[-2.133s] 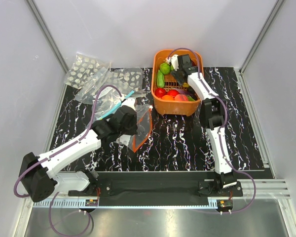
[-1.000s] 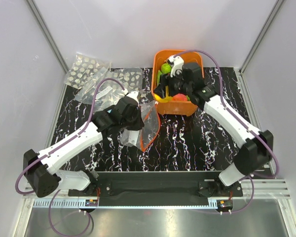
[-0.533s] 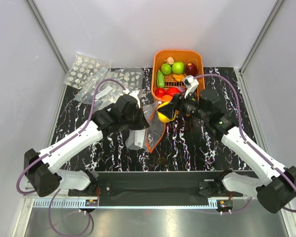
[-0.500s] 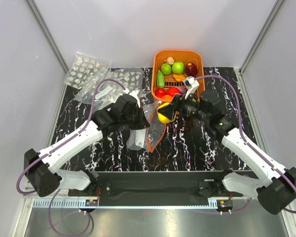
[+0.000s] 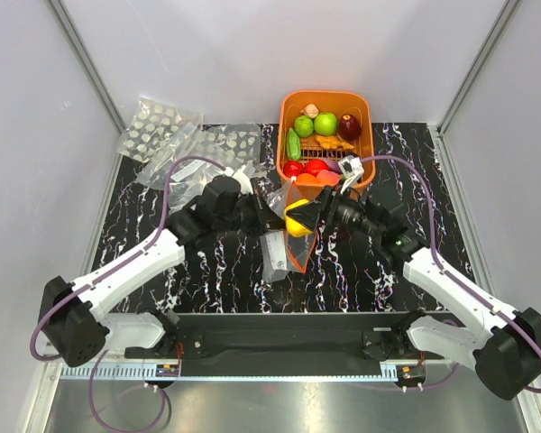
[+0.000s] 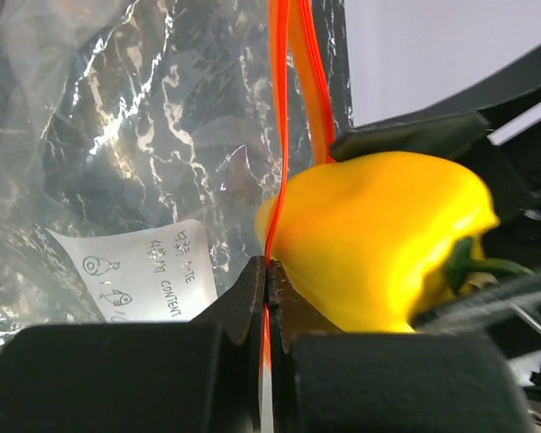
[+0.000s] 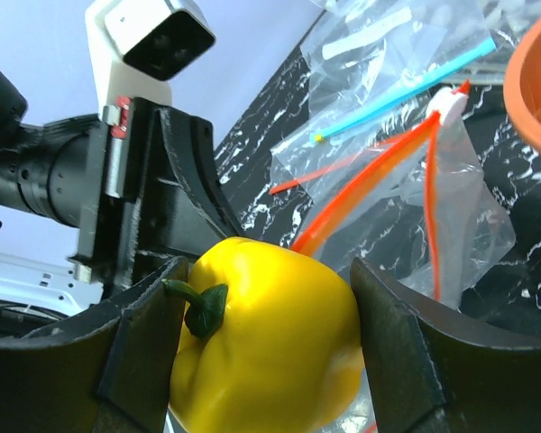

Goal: Place the food in the zip-top bag and seal the zipper
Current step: Place the fake vegetable in the zipper food storage bag.

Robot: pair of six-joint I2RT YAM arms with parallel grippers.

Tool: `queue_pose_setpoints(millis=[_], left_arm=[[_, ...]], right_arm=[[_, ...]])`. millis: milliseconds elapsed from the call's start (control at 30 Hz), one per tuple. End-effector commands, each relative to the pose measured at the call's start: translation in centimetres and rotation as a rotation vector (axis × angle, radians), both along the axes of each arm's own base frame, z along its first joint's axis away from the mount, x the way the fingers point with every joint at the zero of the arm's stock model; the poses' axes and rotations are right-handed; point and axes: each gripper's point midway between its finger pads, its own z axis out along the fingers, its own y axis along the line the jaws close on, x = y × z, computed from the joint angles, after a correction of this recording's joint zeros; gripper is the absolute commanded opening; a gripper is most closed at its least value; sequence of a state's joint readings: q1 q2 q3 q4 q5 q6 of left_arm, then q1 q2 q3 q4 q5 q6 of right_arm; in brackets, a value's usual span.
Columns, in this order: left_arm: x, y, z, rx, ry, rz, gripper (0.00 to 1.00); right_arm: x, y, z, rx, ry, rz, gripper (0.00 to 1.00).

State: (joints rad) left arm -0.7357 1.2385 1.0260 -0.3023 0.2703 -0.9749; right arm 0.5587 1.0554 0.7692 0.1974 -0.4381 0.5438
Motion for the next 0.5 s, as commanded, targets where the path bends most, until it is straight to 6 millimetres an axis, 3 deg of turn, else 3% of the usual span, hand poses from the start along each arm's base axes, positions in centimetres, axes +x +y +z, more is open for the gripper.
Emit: queue_pose_setpoints(millis=[0, 233, 467], left_arm=[[-0.5, -0.2, 2.8, -0.170, -0.026, -0.002, 0.00], [-0.6, 1.5, 2.1, -0.226, -0.023, 0.046, 0.00], [-1.0, 1.4, 2.4, -0.247, -0.027, 0.021, 0.00]], right_arm=[[-0.3, 0.2, 0.1, 0.033, -0.038, 0.008, 0.34], [0.2, -0.3, -5.3, -0.029, 0.022, -0.042, 0.34], [0.3, 1.1, -7.9, -0.110, 0.052, -0.046, 0.41]])
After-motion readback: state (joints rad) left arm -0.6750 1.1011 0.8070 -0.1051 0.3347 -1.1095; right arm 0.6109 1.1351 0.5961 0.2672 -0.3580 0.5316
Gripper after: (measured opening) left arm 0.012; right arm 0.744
